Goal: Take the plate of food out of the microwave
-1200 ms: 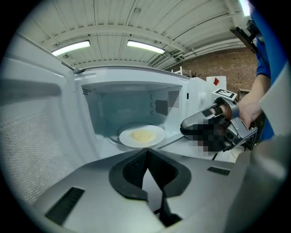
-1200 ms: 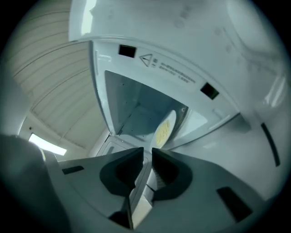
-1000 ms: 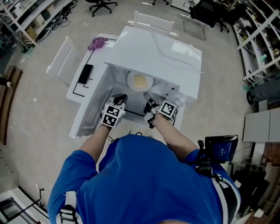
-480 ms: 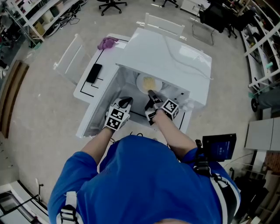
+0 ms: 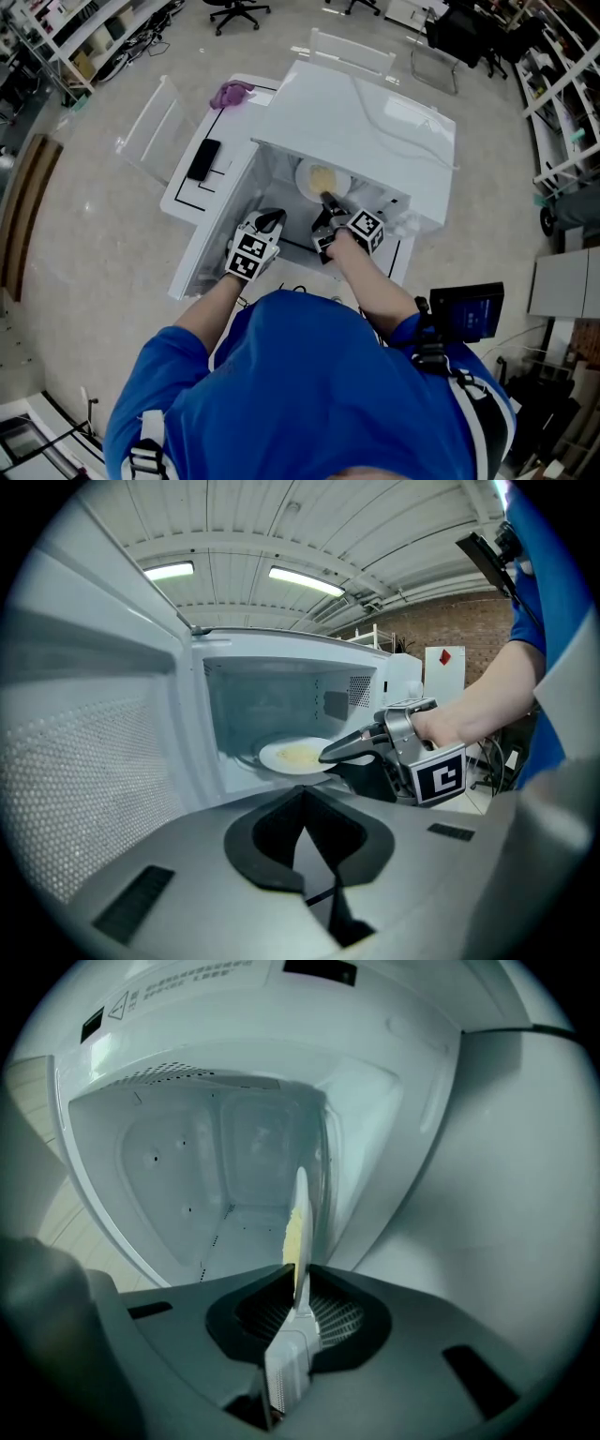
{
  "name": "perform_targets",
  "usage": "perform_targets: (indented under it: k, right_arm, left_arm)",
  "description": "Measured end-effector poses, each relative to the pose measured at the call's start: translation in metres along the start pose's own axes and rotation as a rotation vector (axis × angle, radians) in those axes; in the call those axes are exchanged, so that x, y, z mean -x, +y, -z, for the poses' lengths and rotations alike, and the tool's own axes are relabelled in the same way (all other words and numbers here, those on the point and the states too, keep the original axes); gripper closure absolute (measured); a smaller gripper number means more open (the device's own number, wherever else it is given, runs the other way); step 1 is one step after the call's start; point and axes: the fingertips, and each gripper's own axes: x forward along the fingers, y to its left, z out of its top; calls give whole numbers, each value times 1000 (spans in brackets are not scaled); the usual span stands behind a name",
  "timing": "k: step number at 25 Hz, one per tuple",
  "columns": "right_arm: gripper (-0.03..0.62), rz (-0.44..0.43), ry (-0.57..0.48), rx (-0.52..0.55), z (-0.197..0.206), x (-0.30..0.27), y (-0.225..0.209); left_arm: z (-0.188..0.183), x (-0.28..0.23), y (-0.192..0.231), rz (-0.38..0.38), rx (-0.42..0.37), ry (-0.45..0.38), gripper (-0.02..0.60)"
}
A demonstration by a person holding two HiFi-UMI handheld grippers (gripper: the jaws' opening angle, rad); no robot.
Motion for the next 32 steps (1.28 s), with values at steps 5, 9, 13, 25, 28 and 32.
perform_targets:
  k: [5, 9, 13, 25, 28, 32]
  right_arm:
    - [542, 1, -15, 6, -3, 1, 1]
    - [551, 16, -24, 6, -5, 8, 3]
    - [562, 26, -32, 0, -1, 6, -8]
    - [576, 30, 16, 23, 20, 44, -5]
    - [576, 29, 26, 25, 22, 49, -6]
    - [576, 24, 34, 27, 26, 55, -4]
  left_arm:
    - [-1, 4, 3, -7, 5, -2, 571]
    - [-4, 10, 3, -15, 21, -5, 571]
    - [6, 10, 11, -16, 24, -10, 571]
    - [0, 25, -5, -7, 42, -34, 571]
    - [0, 23, -3, -6, 66, -39, 571]
    - [-1, 20, 6, -7, 96, -49, 571]
